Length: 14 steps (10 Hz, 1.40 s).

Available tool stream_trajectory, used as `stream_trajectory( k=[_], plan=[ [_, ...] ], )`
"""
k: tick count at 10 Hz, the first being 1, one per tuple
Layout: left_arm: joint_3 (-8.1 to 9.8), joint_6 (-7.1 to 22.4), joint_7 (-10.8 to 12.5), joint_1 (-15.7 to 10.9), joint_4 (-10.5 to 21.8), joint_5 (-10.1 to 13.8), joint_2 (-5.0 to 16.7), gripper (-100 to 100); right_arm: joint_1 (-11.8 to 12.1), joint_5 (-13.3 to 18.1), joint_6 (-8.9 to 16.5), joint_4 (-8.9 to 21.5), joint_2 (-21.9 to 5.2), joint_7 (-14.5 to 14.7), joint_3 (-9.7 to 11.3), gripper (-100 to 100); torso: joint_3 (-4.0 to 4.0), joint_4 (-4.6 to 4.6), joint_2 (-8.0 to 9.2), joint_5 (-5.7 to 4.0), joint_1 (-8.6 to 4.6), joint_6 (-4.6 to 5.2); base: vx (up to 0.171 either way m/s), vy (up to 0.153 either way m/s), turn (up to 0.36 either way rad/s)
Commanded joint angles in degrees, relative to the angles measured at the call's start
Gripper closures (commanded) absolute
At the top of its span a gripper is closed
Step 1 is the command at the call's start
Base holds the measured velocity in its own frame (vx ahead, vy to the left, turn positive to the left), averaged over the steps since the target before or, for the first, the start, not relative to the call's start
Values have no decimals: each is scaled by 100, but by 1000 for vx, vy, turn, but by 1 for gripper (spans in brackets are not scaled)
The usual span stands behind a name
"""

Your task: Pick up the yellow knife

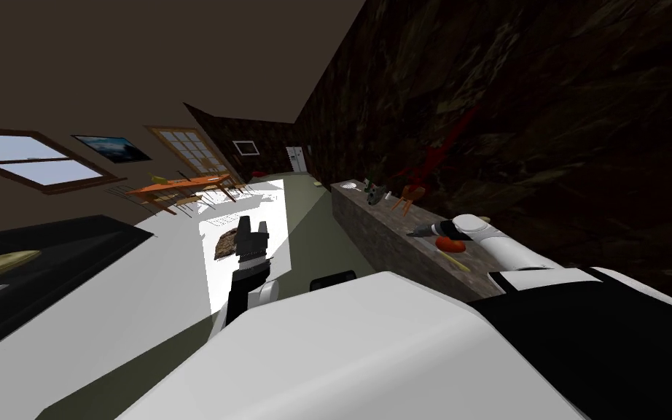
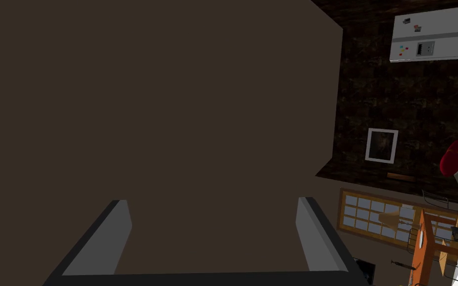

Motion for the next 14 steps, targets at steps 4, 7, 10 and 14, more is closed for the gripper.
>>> stream_trajectory(
  k=[4,7,10,14],
  plan=[
    [0,0,0,0,0,0,0,0,-141,360,-111,667,-199,6,109,-100,-4,-2,-8,-1,-3,-3,-16,16,112],
    [1,0,0,1,0,0,0,0,-117,730,-212,1180,-411,7,176,-100,-1,0,-3,-2,-5,5,-26,20,182],
    [1,0,0,1,0,0,0,0,-101,882,-253,1462,-496,12,210,-100,-1,0,-1,-2,-4,2,-23,17,95],
    [1,0,0,1,0,0,0,0,-18,1267,-360,2114,-709,38,322,-100,3,1,5,-1,-3,3,-38,20,145]
  ],
)
